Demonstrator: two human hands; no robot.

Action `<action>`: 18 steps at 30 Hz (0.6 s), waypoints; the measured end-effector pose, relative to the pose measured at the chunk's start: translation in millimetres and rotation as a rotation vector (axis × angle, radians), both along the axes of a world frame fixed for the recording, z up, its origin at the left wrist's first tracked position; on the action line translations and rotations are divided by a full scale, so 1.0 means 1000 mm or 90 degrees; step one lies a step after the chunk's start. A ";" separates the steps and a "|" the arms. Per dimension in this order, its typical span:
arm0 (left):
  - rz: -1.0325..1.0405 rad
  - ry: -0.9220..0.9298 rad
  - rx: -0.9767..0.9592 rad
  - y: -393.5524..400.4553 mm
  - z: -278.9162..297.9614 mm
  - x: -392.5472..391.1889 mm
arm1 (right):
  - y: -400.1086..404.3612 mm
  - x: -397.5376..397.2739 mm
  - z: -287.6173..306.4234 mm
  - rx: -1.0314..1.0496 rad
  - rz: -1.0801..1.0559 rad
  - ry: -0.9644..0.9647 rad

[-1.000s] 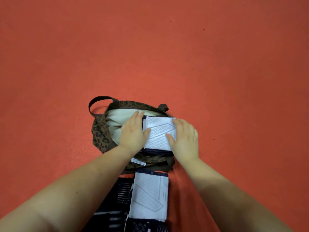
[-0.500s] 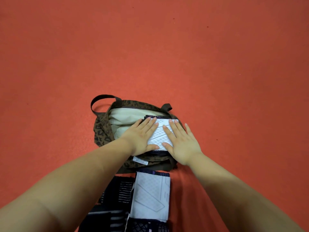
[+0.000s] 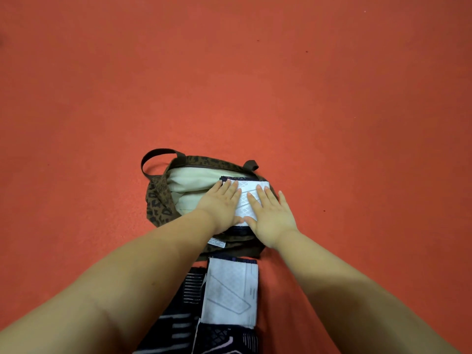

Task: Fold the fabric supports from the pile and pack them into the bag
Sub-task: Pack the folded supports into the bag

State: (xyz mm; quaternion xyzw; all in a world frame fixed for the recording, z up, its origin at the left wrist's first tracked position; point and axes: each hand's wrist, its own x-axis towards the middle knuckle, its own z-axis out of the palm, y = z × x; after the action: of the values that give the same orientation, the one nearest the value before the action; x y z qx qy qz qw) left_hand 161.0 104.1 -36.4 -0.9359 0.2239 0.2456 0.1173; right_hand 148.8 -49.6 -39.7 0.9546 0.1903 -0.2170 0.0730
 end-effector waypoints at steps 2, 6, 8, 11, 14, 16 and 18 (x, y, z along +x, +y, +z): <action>0.005 -0.016 -0.059 0.002 0.006 -0.016 | -0.001 -0.017 0.007 0.045 -0.019 -0.014; 0.011 -0.036 -0.193 0.013 0.009 -0.065 | -0.006 -0.060 0.016 0.153 -0.033 -0.029; 0.006 -0.017 -0.253 0.019 0.008 -0.094 | -0.009 -0.085 0.016 0.197 -0.033 -0.019; -0.030 0.034 -0.298 0.028 -0.004 -0.137 | -0.013 -0.125 0.010 0.226 -0.019 0.026; -0.034 0.081 -0.264 0.032 -0.013 -0.172 | -0.017 -0.157 -0.003 0.228 -0.011 0.031; -0.028 0.107 -0.241 0.032 -0.013 -0.191 | -0.020 -0.176 -0.008 0.201 0.001 0.079; -0.033 0.126 -0.226 0.031 -0.015 -0.205 | -0.021 -0.191 -0.010 0.175 0.006 0.127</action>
State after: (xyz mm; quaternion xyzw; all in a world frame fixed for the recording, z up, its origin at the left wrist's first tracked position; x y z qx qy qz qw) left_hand -44.4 135.0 -51.7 -0.9071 0.2978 0.2900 -0.0663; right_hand -42.1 -70.8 -49.8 0.9285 0.2288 -0.2821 -0.0769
